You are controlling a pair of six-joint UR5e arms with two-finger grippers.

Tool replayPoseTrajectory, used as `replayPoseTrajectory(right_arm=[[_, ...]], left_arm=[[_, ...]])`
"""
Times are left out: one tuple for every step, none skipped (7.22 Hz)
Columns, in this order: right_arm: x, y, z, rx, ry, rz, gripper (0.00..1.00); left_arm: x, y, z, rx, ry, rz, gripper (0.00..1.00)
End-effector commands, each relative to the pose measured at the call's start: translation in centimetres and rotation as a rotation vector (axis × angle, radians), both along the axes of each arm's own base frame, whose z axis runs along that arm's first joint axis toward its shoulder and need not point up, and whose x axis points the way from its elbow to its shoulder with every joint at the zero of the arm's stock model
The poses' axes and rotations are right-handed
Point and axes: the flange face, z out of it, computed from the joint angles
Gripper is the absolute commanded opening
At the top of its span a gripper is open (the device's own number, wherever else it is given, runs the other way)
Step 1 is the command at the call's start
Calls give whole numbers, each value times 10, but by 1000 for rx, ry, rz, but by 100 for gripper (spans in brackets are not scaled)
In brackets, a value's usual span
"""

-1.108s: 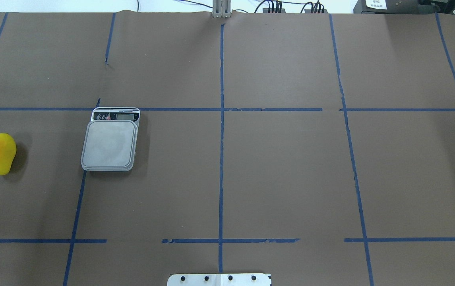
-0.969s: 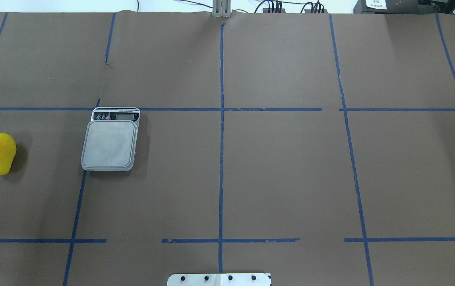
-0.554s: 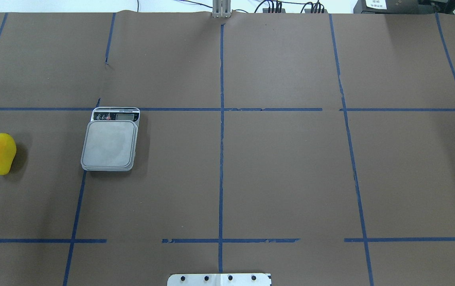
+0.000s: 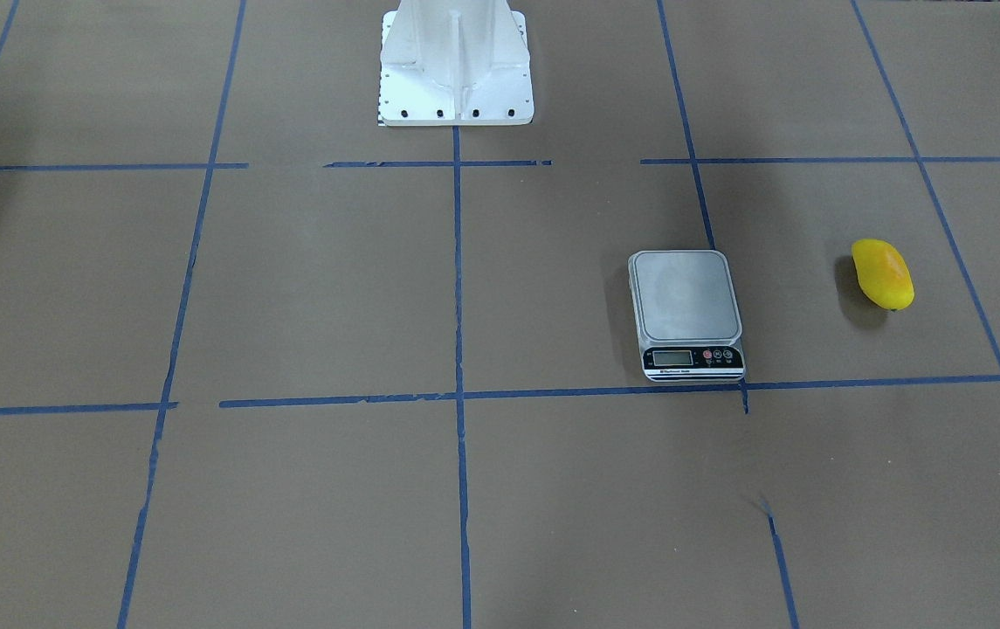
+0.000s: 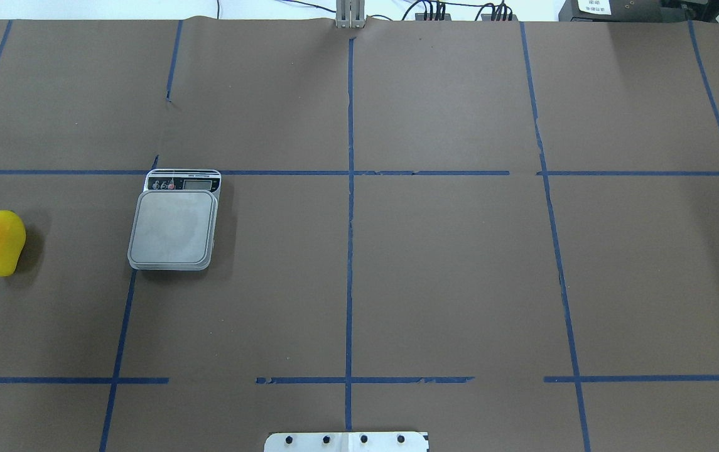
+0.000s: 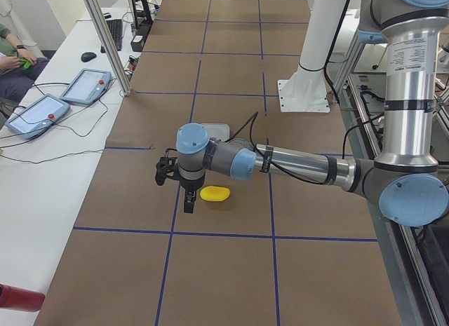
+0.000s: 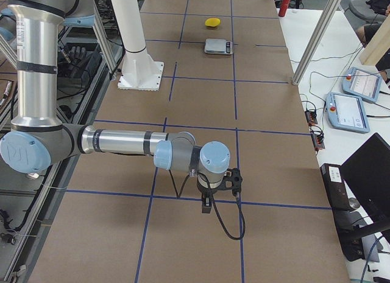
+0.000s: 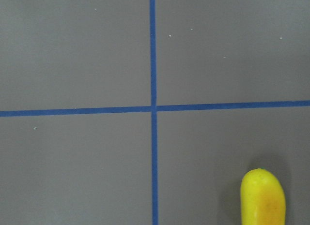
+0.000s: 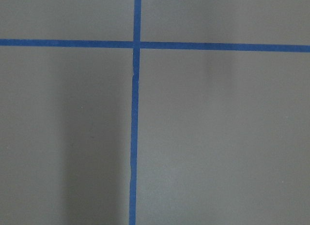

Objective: Weigh mango
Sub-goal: 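Move the left gripper down toward the yellow mango, then close the left gripper around the yellow mango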

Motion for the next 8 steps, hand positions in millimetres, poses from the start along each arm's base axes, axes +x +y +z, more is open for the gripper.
replayPoseTrajectory(right_arm=[[0,0,0,0,0,0,100],[0,0,0,0,0,0,100],[0,0,0,2,0,0,100],[0,0,0,-1,0,1,100],[0,0,0,0,0,0,100],[0,1,0,-1,0,0,100],[0,0,0,0,0,0,100],[0,0,0,0,0,0,100]], left_arm=[[80,10,-7,-19,65,-26,100],[107,13,1,-27,35,-29,100],[123,15,13,-13,36,-12,100],[143,20,22,-19,64,-17,100],[162,27,33,-23,91,-13,100],[170,29,45,-23,77,-4,100],[178,33,51,-32,68,13,100],[184,35,56,-36,64,27,100]])
